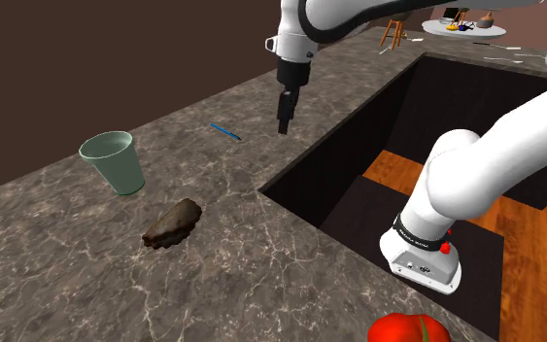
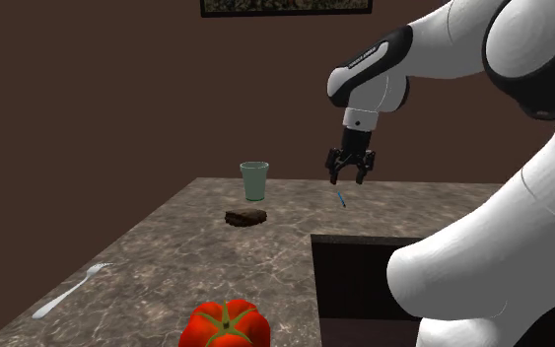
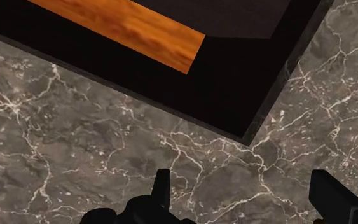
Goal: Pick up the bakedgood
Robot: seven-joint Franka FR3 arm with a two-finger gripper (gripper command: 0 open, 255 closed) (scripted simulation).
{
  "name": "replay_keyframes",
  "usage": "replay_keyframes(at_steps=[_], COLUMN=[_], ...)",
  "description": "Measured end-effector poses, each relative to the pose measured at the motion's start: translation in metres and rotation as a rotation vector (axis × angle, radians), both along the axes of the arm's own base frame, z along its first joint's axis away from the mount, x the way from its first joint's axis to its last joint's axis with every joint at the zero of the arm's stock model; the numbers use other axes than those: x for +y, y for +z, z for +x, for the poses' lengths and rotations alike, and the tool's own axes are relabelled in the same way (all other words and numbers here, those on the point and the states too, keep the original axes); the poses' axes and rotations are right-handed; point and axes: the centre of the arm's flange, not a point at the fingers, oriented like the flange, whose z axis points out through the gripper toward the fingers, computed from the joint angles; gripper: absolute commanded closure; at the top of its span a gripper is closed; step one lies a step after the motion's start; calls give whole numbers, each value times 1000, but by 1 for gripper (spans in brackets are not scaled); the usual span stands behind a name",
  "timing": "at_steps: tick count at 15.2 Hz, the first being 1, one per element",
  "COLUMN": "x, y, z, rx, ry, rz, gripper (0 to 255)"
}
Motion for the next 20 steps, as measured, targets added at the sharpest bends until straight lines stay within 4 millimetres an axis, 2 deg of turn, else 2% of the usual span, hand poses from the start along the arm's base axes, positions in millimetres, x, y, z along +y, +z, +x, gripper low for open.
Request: replay_keyframes(at_steps=[2, 10, 20], x=[19, 105, 224], y=[-9, -39, -78], z=[18, 66, 99], rx=[-10, -51, -102], ry=[52, 258, 515], rz=[2, 8, 17], gripper=[0, 0, 0])
